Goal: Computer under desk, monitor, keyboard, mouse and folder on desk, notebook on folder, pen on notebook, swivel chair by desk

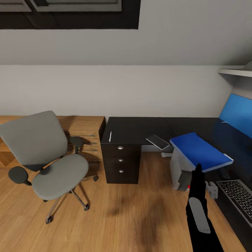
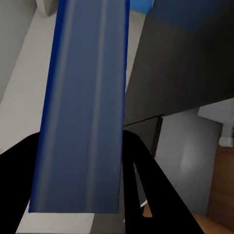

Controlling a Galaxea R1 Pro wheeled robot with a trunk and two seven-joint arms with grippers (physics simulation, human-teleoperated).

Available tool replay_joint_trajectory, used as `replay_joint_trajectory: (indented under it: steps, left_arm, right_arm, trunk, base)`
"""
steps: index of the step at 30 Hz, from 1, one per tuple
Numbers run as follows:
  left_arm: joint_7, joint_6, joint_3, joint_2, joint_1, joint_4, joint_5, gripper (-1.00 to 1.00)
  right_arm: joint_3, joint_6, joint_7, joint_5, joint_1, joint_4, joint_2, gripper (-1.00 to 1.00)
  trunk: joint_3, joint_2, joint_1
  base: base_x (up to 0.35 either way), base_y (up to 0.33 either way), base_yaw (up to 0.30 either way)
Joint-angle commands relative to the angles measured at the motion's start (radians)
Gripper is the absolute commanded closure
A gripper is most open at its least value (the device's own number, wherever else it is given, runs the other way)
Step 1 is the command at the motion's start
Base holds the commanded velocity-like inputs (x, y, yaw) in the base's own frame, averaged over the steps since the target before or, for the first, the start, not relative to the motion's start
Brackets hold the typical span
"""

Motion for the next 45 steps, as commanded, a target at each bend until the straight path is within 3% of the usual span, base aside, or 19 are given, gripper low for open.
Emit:
replay_joint_trajectory:
  steps: [1, 14, 19, 21, 22, 23, 24, 25, 28, 31, 36, 42, 45]
  left_arm:
    - [0.007, -0.004, -0.008, 0.001, -0.001, 0.0, 0.01, -1.0]
    - [0.006, -0.005, -0.009, 0.0, -0.001, 0.0, 0.01, -1.0]
    - [0.006, -0.004, -0.01, -0.001, -0.001, 0.0, 0.01, -1.0]
    - [0.006, -0.004, -0.01, -0.003, -0.001, 0.0, 0.01, -1.0]
    - [0.006, -0.003, -0.01, -0.007, -0.001, 0.0, 0.01, -1.0]
    - [0.006, -0.003, -0.01, -0.009, -0.001, 0.0, 0.01, -1.0]
    - [0.006, -0.003, -0.01, -0.012, -0.001, 0.0, 0.01, -1.0]
    - [0.006, -0.003, -0.01, -0.013, -0.001, 0.0, 0.01, -1.0]
    - [0.006, -0.003, -0.01, -0.014, -0.001, 0.0, 0.009, -1.0]
    - [0.007, -0.003, -0.032, -0.015, -0.001, 0.0, 0.009, -1.0]
    - [0.013, -0.005, -0.095, -0.013, -0.001, 0.0, 0.01, -1.0]
    - [0.014, -0.005, -0.103, -0.013, -0.001, 0.0, 0.01, -1.0]
    - [0.014, -0.004, -0.103, -0.013, -0.001, 0.0, 0.01, -1.0]
  right_arm:
    - [-0.001, -0.002, 0.011, -0.011, -0.001, 0.0, 0.001, 1.0]
    - [0.0, 0.0, 0.01, -0.011, 0.001, 0.014, -0.011, 1.0]
    - [0.001, 0.004, -0.01, -0.011, 0.0, 0.028, -0.052, 1.0]
    - [0.003, 0.005, -0.089, -0.011, -0.021, 0.068, -0.105, 1.0]
    - [0.005, 0.004, -0.144, -0.011, -0.096, 0.133, -0.137, 1.0]
    - [0.006, 0.004, -0.167, -0.011, -0.158, 0.184, -0.151, 1.0]
    - [0.002, -0.002, -0.195, -0.011, -0.307, 0.368, -0.193, 1.0]
    - [0.001, -0.004, -0.2, -0.012, -0.358, 0.449, -0.219, 1.0]
    - [0.0, -0.025, -0.204, -0.014, -0.472, 0.633, -0.26, 1.0]
    - [-0.001, -0.046, -0.201, -0.015, -0.525, 0.715, -0.267, 1.0]
    - [-0.012, -0.053, -0.185, -0.02, -0.541, 0.762, -0.249, 1.0]
    - [-0.015, -0.055, -0.18, -0.02, -0.542, 0.819, -0.245, 1.0]
    - [-0.023, -0.055, -0.178, -0.016, -0.542, 0.823, -0.258, 1.0]
  trunk:
    - [-0.001, -0.001, 0.0]
    - [-0.001, -0.001, 0.0]
    - [-0.001, -0.001, 0.0]
    - [-0.001, -0.001, 0.0]
    - [-0.001, -0.001, 0.0]
    - [-0.001, -0.001, 0.0]
    - [-0.001, -0.001, 0.0]
    - [-0.001, -0.001, 0.0]
    - [-0.001, -0.001, 0.0]
    - [-0.001, -0.001, 0.0]
    - [-0.001, -0.001, 0.0]
    - [-0.001, -0.001, 0.0]
    - [-0.001, -0.001, 0.0]
  base:
    - [0.0, 0.0, 0.0]
    - [0.152, -0.088, 0.0]
    - [0.294, -0.171, 0.0]
    - [0.221, -0.165, 0.0]
    - [0.105, -0.083, 0.0]
    - [0.067, -0.053, 0.0]
    - [0.022, -0.017, 0.0]
    - [0.014, -0.011, 0.0]
    - [0.008, -0.006, 0.0]
    - [0.002, -0.002, 0.0]
    - [0.0, 0.0, 0.0]
    - [0.0, 0.0, 0.0]
    - [0.0, 0.0, -0.011]
